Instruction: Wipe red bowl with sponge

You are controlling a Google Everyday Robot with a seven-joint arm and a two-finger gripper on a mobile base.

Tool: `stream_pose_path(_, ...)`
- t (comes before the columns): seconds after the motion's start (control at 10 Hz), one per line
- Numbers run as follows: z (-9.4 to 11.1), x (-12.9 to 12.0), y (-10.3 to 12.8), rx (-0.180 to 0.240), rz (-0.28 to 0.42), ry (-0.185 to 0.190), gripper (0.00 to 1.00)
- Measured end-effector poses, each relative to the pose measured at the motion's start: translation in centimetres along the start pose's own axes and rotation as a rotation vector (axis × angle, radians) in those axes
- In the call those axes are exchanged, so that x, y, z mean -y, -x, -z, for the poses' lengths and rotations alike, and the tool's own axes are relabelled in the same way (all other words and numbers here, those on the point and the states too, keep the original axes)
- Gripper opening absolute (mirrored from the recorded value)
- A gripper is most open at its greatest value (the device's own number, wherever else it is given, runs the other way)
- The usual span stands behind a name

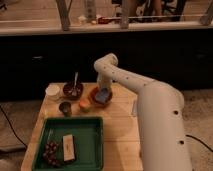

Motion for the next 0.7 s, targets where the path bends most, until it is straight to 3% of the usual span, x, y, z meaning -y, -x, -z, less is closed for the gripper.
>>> stream_pose_path(0.3,-0.1,-1.8,-1.0,-0.012,-0.034,0.065,0.0)
stream_pose_path(0.6,-0.7,-0.6,-4.1,-0.029,-0.028,0.069,0.0)
stream_pose_path(0.7,-1.0,0.9,-4.4,-0.025,-0.014,0.06,0.0)
